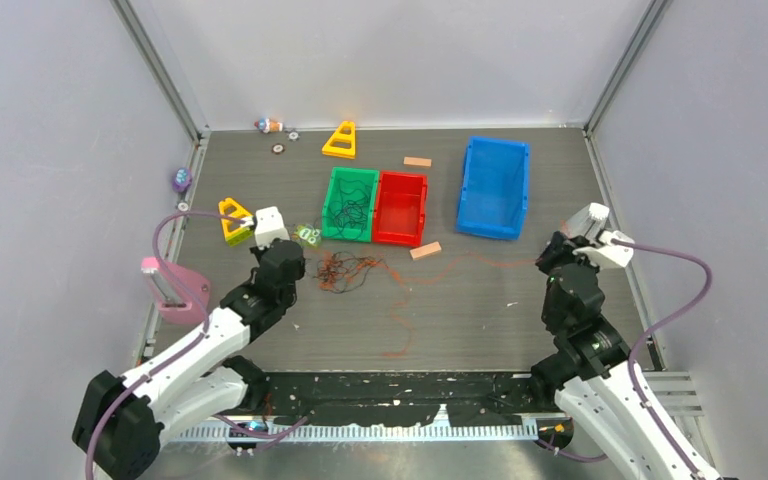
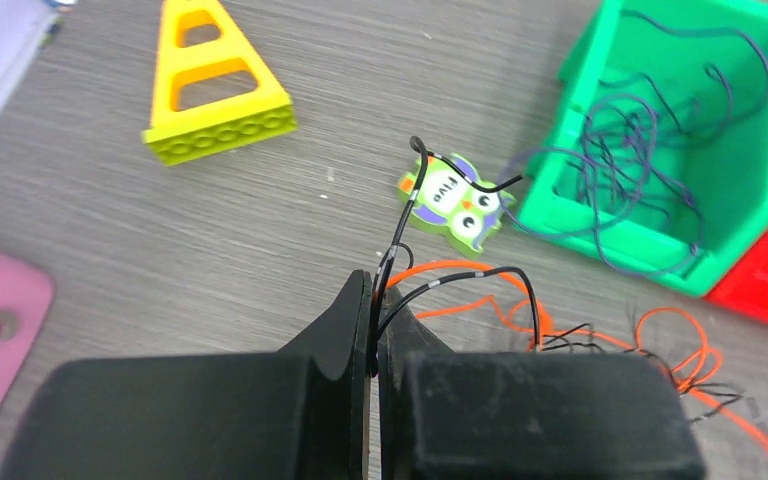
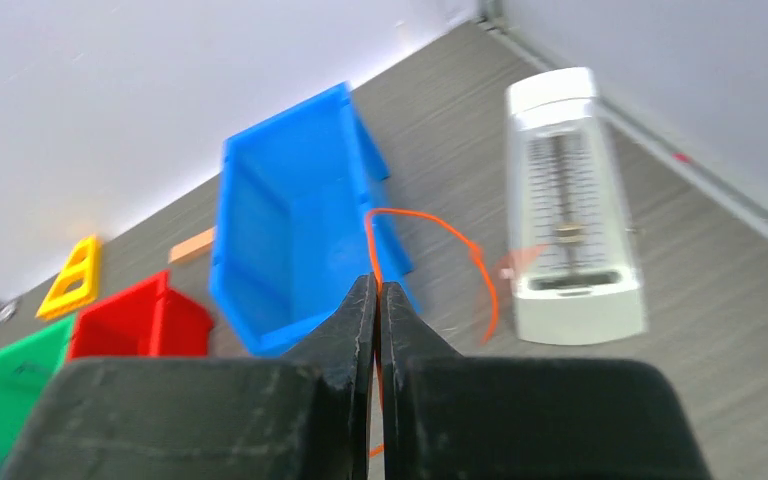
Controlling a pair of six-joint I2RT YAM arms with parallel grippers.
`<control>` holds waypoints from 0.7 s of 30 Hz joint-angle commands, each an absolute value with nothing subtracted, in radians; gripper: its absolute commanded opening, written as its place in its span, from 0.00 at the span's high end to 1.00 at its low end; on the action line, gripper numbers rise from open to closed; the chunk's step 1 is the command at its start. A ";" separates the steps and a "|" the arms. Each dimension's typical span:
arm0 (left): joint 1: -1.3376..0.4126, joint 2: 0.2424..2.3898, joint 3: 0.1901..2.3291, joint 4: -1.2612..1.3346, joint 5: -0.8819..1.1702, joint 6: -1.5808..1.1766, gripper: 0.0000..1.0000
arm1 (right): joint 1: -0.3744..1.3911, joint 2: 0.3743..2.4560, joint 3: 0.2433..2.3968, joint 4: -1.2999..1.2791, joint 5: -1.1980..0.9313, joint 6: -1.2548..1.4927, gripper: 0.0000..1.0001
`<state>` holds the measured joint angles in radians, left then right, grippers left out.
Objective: Untangle the cables
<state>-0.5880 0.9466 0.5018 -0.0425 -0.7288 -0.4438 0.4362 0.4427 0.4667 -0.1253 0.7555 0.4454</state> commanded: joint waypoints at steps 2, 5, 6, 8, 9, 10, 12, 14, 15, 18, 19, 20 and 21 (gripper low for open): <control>-0.574 0.827 0.449 -0.031 -0.904 -0.511 1.00 | 0.433 0.388 0.533 -0.256 0.948 0.457 0.95; -0.573 0.796 0.414 0.063 -0.793 -0.445 1.00 | 0.433 0.403 0.556 -0.253 0.792 0.406 0.95; -0.573 0.795 0.416 0.074 -0.767 -0.430 1.00 | 0.433 0.418 0.573 -0.258 0.713 0.400 0.95; -0.573 0.805 0.426 0.068 -0.747 -0.419 1.00 | 0.433 0.447 0.601 -0.294 0.635 0.399 0.95; -0.573 0.811 0.430 0.063 -0.736 -0.417 1.00 | 0.433 0.465 0.608 -0.298 0.602 0.389 0.95; -0.573 0.818 0.435 0.068 -0.718 -0.407 1.00 | 0.433 0.476 0.618 -0.308 0.532 0.383 0.95; -0.573 0.832 0.441 0.081 -0.664 -0.388 1.00 | 0.433 0.514 0.631 -0.335 0.436 0.388 0.90; -0.573 0.849 0.446 0.093 -0.613 -0.372 1.00 | 0.433 0.556 0.648 -0.380 0.368 0.409 0.59; -0.572 0.858 0.452 0.092 -0.600 -0.368 1.00 | 0.432 0.584 0.654 -0.399 0.353 0.420 0.42; -0.572 0.879 0.470 0.077 -0.578 -0.364 1.00 | 0.432 0.618 0.665 -0.466 0.342 0.441 0.07; -0.572 0.883 0.473 0.074 -0.573 -0.363 1.00 | 0.432 0.631 0.663 -0.466 0.316 0.433 0.06; -0.573 0.886 0.475 0.074 -0.567 -0.361 1.00 | 0.432 0.638 0.659 -0.462 0.297 0.412 0.04; -0.573 0.889 0.476 0.074 -0.558 -0.361 1.00 | 0.433 0.663 0.659 -0.460 0.248 0.398 0.04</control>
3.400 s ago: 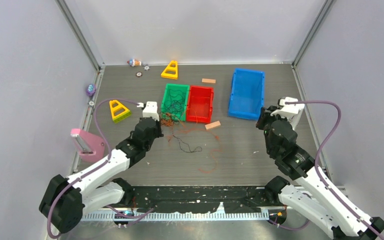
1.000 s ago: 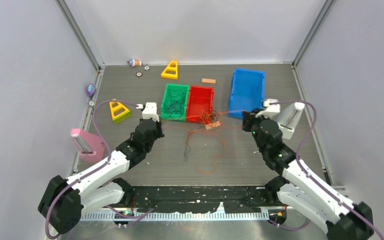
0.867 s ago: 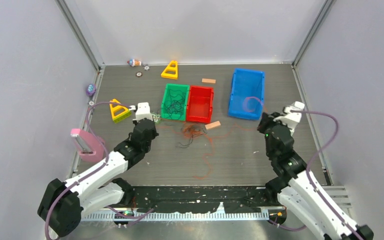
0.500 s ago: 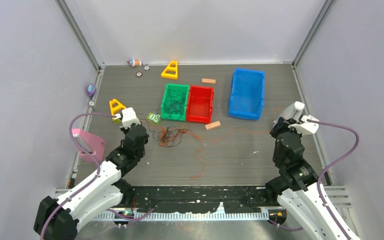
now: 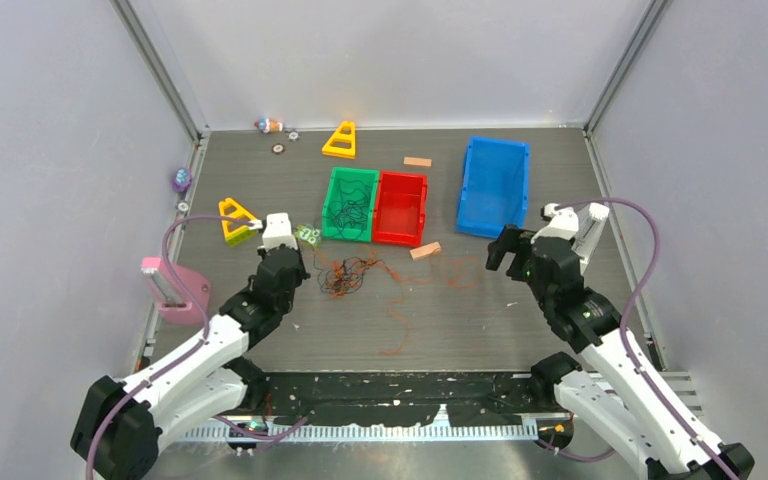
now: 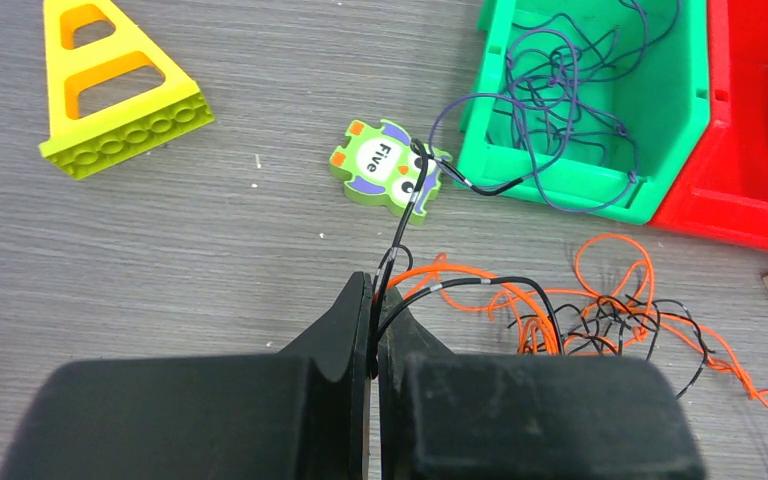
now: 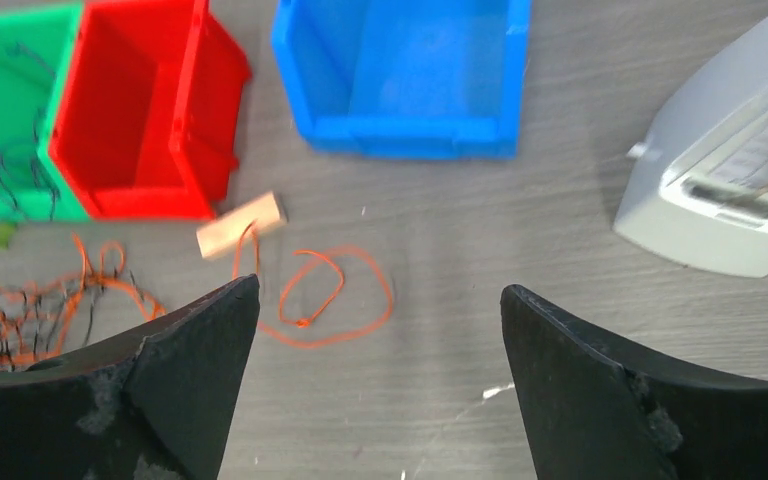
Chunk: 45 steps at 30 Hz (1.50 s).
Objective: Untangle the cables
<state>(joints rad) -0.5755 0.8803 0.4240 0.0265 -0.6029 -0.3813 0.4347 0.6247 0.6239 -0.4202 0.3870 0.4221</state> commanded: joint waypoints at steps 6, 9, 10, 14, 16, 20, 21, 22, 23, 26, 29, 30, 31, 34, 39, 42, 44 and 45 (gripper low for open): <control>-0.572 0.902 0.485 0.075 -0.525 -0.349 0.99 | 0.461 0.914 0.710 -0.452 0.055 0.307 0.03; -0.573 0.909 0.493 0.072 -0.504 -0.335 0.91 | 0.523 1.047 0.726 -0.402 0.151 0.352 0.05; -0.572 0.913 0.495 0.072 -0.496 -0.330 0.86 | 0.534 1.071 0.730 -0.377 0.172 0.381 0.05; -0.574 0.933 0.513 0.056 -0.455 -0.318 0.39 | 0.623 1.232 0.788 -0.352 0.319 0.440 0.05; -0.575 0.943 0.517 0.053 -0.445 -0.318 0.28 | 0.650 1.314 0.829 -0.346 0.344 0.438 0.05; -0.574 0.959 0.531 0.041 -0.424 -0.318 0.19 | 0.668 1.440 0.870 -0.301 0.301 0.462 0.05; -0.575 0.964 0.534 0.040 -0.412 -0.316 0.17 | 0.668 1.452 0.875 -0.284 0.296 0.478 0.05; -0.574 0.972 0.538 0.039 -0.399 -0.313 0.17 | 0.669 1.474 0.876 -0.278 0.293 0.488 0.05; -0.575 0.983 0.543 0.035 -0.386 -0.313 0.16 | 0.668 1.484 0.880 -0.271 0.294 0.508 0.05; -0.575 1.014 0.569 0.013 -0.357 -0.311 0.14 | 0.675 1.536 0.889 -0.274 0.331 0.551 0.05; -0.574 1.042 0.588 0.002 -0.323 -0.310 0.14 | 0.690 1.572 0.898 -0.283 0.373 0.572 0.05; -0.574 1.054 0.594 0.002 -0.308 -0.309 0.14 | 0.692 1.586 0.898 -0.282 0.382 0.574 0.05; -0.574 1.065 0.597 0.003 -0.292 -0.308 0.13 | 0.697 1.592 0.897 -0.280 0.384 0.578 0.04; -0.574 1.120 0.632 -0.028 -0.246 -0.305 0.13 | 0.704 1.625 0.893 -0.274 0.390 0.583 0.02; -0.574 1.254 0.723 -0.113 -0.180 -0.311 0.12 | 0.704 1.633 0.865 -0.242 0.379 0.575 0.68; -0.573 1.346 0.780 -0.169 -0.129 -0.323 0.10 | 0.703 1.612 0.849 -0.230 0.361 0.562 0.93; -0.573 1.403 0.815 -0.199 -0.090 -0.325 0.11 | 0.703 1.586 0.837 -0.219 0.355 0.559 0.94; -0.573 1.425 0.829 -0.208 -0.072 -0.327 0.11 | 0.703 1.564 0.832 -0.215 0.352 0.558 0.95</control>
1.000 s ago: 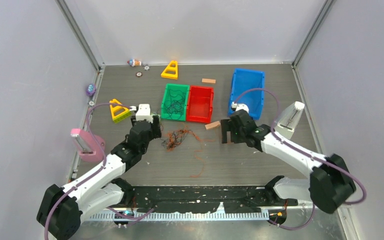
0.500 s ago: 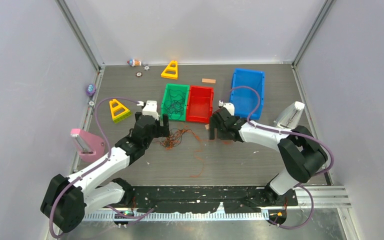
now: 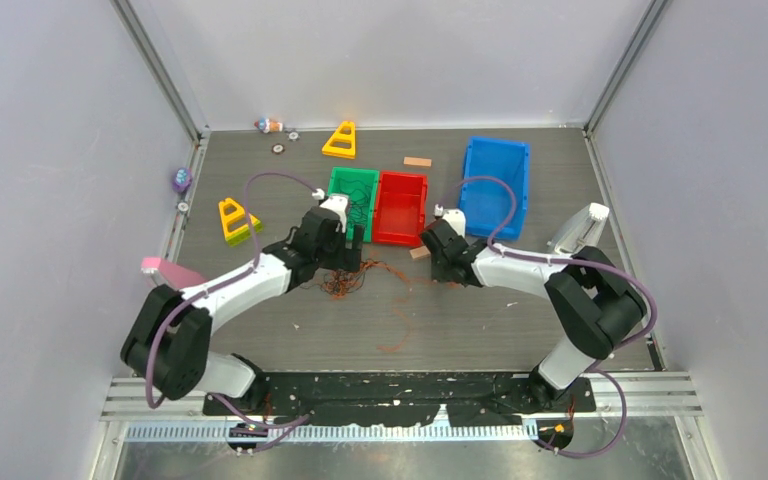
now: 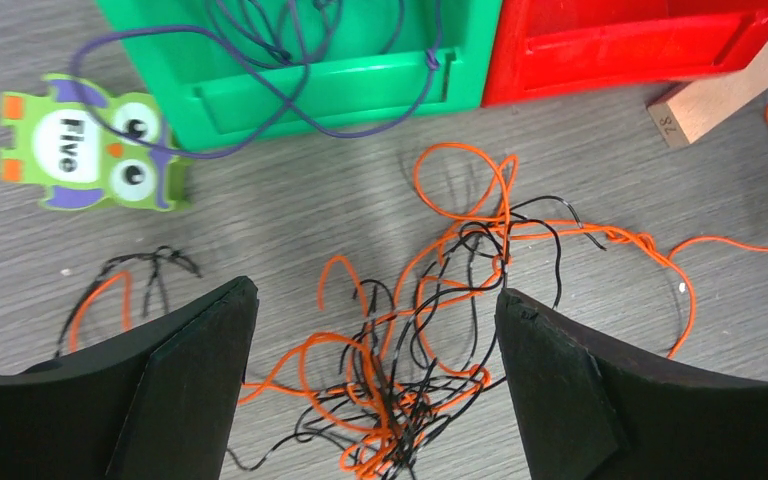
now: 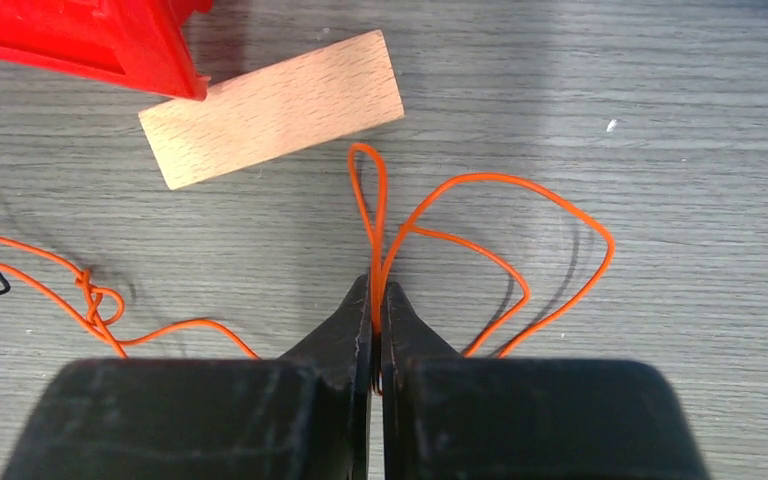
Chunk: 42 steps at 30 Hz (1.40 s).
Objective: Untangle the cables
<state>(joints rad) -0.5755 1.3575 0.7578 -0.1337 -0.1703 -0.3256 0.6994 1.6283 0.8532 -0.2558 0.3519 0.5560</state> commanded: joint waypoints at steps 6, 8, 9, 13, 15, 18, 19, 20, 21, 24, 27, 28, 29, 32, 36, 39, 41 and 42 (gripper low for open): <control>-0.573 1.535 0.883 -0.243 0.042 -0.316 0.18 | 0.701 1.501 0.824 -0.208 0.346 0.549 0.94; -0.573 1.582 0.914 -0.271 0.050 -0.314 0.27 | 0.700 1.478 0.828 -0.216 0.352 0.544 0.95; -0.572 1.608 0.932 -0.288 0.059 -0.314 0.34 | 0.697 1.459 0.829 -0.225 0.358 0.544 0.95; -0.558 1.671 0.963 -0.301 0.153 -0.324 0.78 | 0.653 1.357 0.819 -0.254 0.361 0.536 0.95; -0.545 1.654 0.949 -0.290 0.149 -0.332 1.00 | 0.607 1.287 0.808 -0.273 0.348 0.530 0.95; -0.518 1.556 0.875 -0.243 0.065 -0.355 1.00 | 0.506 1.176 0.787 -0.319 0.345 0.509 0.94; -0.511 1.518 0.849 -0.225 0.031 -0.365 1.00 | 0.485 1.115 0.784 -0.329 0.351 0.505 0.95; -0.502 1.482 0.825 -0.210 -0.006 -0.374 1.00 | 0.436 1.057 0.784 -0.349 0.358 0.494 0.95; -0.494 1.446 0.798 -0.194 -0.046 -0.386 1.00 | 0.411 1.027 0.786 -0.360 0.368 0.486 0.95; -0.477 1.347 0.727 -0.151 -0.142 -0.421 1.00 | 0.302 0.897 0.811 -0.425 0.454 0.476 0.95; -0.469 1.271 0.679 -0.130 -0.232 -0.449 1.00 | 0.227 0.814 0.842 -0.464 0.550 0.474 0.95; -0.468 1.254 0.665 -0.126 -0.256 -0.457 1.00 | 0.217 0.777 0.860 -0.476 0.599 0.474 0.95; -0.467 1.234 0.656 -0.124 -0.274 -0.462 1.00 | 0.200 0.760 0.878 -0.480 0.618 0.466 0.95; -0.463 1.201 0.645 -0.150 -0.358 -0.500 1.00 | 0.186 0.706 0.926 -0.503 0.705 0.455 0.95; -0.446 1.122 0.611 -0.203 -0.517 -0.570 1.00 | 0.183 0.675 1.012 -0.555 0.848 0.476 0.95; -0.437 1.023 0.552 -0.198 -0.617 -0.614 1.00 | 0.183 0.642 1.048 -0.562 0.933 0.486 0.95; -0.437 0.964 0.517 -0.183 -0.659 -0.631 1.00 | 0.183 0.632 1.064 -0.565 0.959 0.493 0.95; -0.437 0.941 0.501 -0.174 -0.677 -0.634 1.00 | 0.183 0.628 1.067 -0.564 0.962 0.492 0.95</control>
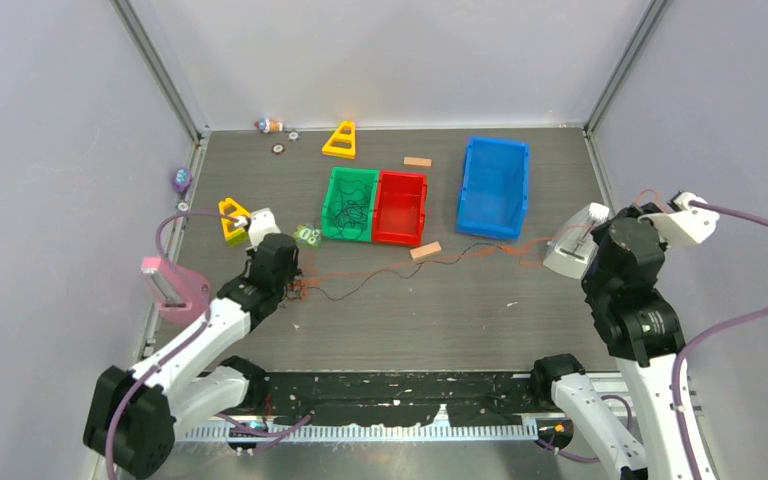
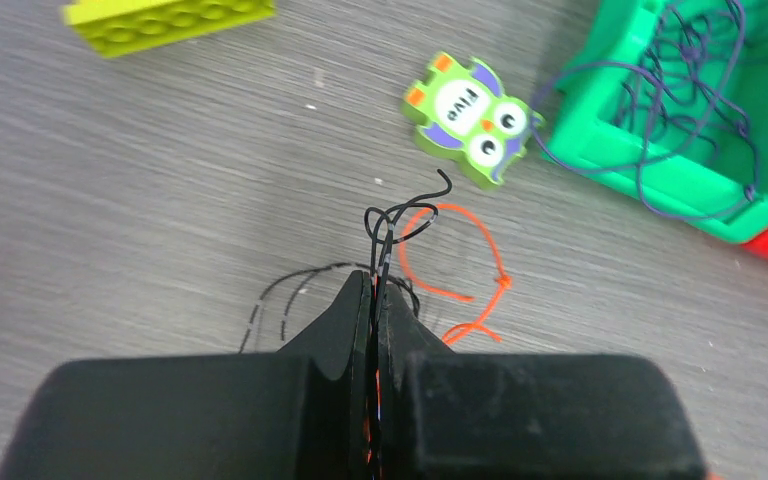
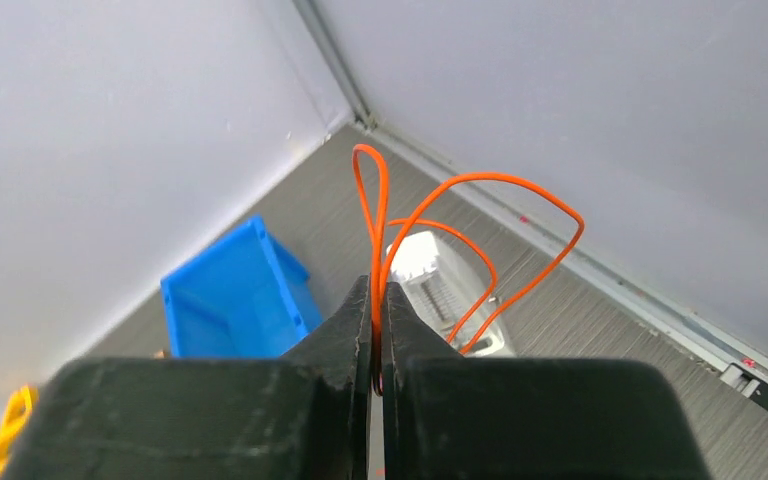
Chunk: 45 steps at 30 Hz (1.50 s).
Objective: Untangle the cables
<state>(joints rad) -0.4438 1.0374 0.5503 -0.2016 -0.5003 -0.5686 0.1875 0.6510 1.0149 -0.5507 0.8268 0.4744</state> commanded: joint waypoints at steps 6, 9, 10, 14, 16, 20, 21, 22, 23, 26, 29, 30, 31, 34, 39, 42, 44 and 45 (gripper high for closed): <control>-0.437 0.914 0.501 -0.179 -0.687 -0.625 1.00 | 0.183 0.623 1.085 -0.543 0.878 0.465 0.95; -0.436 0.924 0.515 -0.201 -0.700 -0.633 1.00 | 0.183 0.626 1.092 -0.549 0.866 0.458 0.95; -0.436 0.923 0.514 -0.211 -0.714 -0.644 1.00 | 0.183 0.625 1.097 -0.564 0.891 0.464 0.95; -0.410 0.889 0.498 -0.268 -0.794 -0.718 1.00 | 0.182 0.589 1.109 -0.644 1.083 0.569 0.95; -0.398 0.842 0.472 -0.268 -0.820 -0.744 1.00 | 0.182 0.555 1.097 -0.642 1.155 0.591 0.95; -0.396 0.780 0.428 -0.229 -0.834 -0.749 1.00 | 0.182 0.516 1.076 -0.587 1.138 0.533 0.95; -0.396 0.773 0.426 -0.221 -0.828 -0.742 1.00 | 0.182 0.517 1.075 -0.576 1.115 0.498 0.95; -0.397 0.771 0.426 -0.206 -0.804 -0.715 1.00 | 0.183 0.524 1.071 -0.553 1.042 0.476 0.95; -0.397 0.769 0.427 -0.173 -0.761 -0.666 1.00 | 0.182 0.530 1.071 -0.545 0.941 0.442 0.95; -0.398 0.773 0.446 -0.072 -0.516 -0.494 0.95 | 0.182 0.565 1.070 -0.522 0.674 0.357 0.95; -0.410 0.774 0.437 -0.020 -0.407 -0.438 0.90 | 0.183 0.598 1.068 -0.524 0.488 0.344 0.95; -0.411 0.772 0.432 -0.009 -0.394 -0.431 0.86 | 0.183 0.604 1.069 -0.526 0.479 0.349 0.95; -0.411 0.774 0.429 0.016 -0.359 -0.416 0.80 | 0.183 0.606 1.068 -0.522 0.468 0.348 0.95; -0.424 0.787 0.427 0.077 -0.231 -0.375 0.42 | 0.183 0.613 1.074 -0.500 0.397 0.338 0.95; -0.550 0.827 0.426 0.194 -0.140 -0.265 0.09 | 0.183 0.668 1.128 -0.510 0.226 0.336 0.95; -0.606 0.902 0.459 0.242 -0.049 -0.207 0.07 | 0.183 0.692 1.145 -0.511 0.162 0.339 0.95; -0.623 0.980 0.498 0.257 0.062 -0.185 0.07 | 0.182 0.698 1.149 -0.509 0.135 0.337 0.95; -0.630 1.029 0.526 0.259 0.117 -0.175 0.07 | 0.182 0.699 1.150 -0.508 0.128 0.338 0.95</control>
